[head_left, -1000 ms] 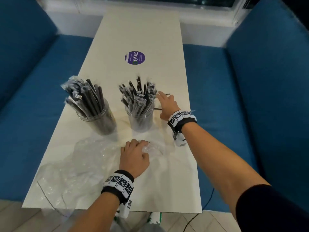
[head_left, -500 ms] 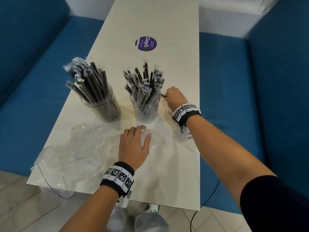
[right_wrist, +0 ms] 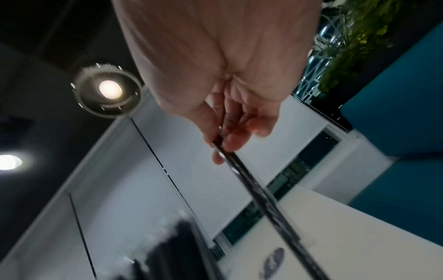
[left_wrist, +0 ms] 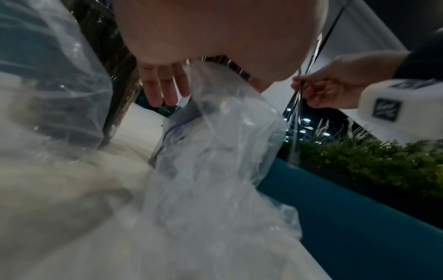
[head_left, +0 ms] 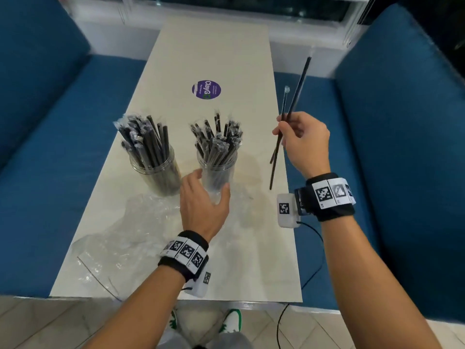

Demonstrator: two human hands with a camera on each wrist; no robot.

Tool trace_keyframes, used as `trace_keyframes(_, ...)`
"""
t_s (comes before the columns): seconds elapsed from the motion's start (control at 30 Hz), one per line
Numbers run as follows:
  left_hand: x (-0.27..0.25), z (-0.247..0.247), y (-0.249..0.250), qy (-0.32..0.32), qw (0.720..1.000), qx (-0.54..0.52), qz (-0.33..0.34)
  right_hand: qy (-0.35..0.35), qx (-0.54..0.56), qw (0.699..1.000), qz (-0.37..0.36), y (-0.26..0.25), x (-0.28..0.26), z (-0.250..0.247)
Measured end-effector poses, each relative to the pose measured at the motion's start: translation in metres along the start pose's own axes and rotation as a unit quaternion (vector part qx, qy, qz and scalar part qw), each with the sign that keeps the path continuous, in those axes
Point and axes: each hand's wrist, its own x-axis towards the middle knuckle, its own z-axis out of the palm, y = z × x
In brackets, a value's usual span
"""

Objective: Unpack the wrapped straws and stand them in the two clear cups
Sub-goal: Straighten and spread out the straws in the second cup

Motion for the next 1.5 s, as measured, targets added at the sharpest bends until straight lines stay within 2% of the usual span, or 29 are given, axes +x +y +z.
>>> trace_keyframes(0.1,0.015,-0.005,0.005,-0.015,1.0,-0.018,-0.012,0.003,0.056,0.998,-0.042,-0.047,-0.021,-0.013)
trace_keyframes(0.23,0.039,-0.008,0.009,-0.042,0.999,-0.02,-0.004,0.027,0.118,0.992,-0.044,-0.079,-0.03,0.001)
trace_keyframes(0.37,0.062,-0.009,0.012,-0.068,0.997,-0.043,-0.009,0.098,0.114,0.987,-0.055,-0.091,-0.025,0.016)
trace_keyframes(0.47,0.073,-0.007,0.007,-0.084,0.995,-0.056,-0.006,0.113,0.083,0.988,-0.061,-0.09,-0.024,0.029)
trace_keyframes(0.53,0.075,-0.005,0.004,-0.093,0.994,-0.056,0.002,0.083,0.056,0.994,-0.047,-0.084,-0.027,0.042)
trace_keyframes(0.63,0.075,-0.005,0.002,-0.094,0.994,-0.056,0.005,0.009,-0.056,0.998,-0.037,-0.071,-0.033,0.055)
trace_keyframes(0.73,0.076,-0.006,0.002,-0.101,0.994,-0.051,0.009,0.026,-0.08,0.995,-0.059,-0.072,-0.034,0.06)
trace_keyframes(0.87,0.075,-0.008,0.003,-0.104,0.993,-0.05,0.003,-0.016,-0.156,0.987,-0.035,-0.074,-0.035,0.068)
trace_keyframes(0.97,0.073,-0.01,0.003,-0.104,0.993,-0.051,0.007,0.01,-0.15,0.988,-0.035,-0.075,-0.033,0.07)
trace_keyframes(1.07,0.072,-0.011,0.003,-0.107,0.993,-0.044,0.014,-0.091,-0.223,0.971,-0.004,-0.076,-0.035,0.07)
trace_keyframes(1.13,0.073,-0.011,0.003,-0.108,0.993,-0.05,0.015,-0.111,-0.222,0.969,0.002,-0.076,-0.036,0.065)
trace_keyframes(1.33,0.072,-0.014,0.004,-0.109,0.992,-0.057,0.016,-0.084,-0.098,0.992,0.001,-0.082,-0.039,0.049)
trace_keyframes(1.43,0.073,-0.014,0.004,-0.115,0.991,-0.064,0.013,-0.088,-0.129,0.986,-0.063,-0.077,-0.04,0.057)
trace_keyframes(1.5,0.074,-0.013,0.003,-0.119,0.99,-0.069,0.007,-0.115,-0.186,0.973,-0.068,-0.072,-0.042,0.063)
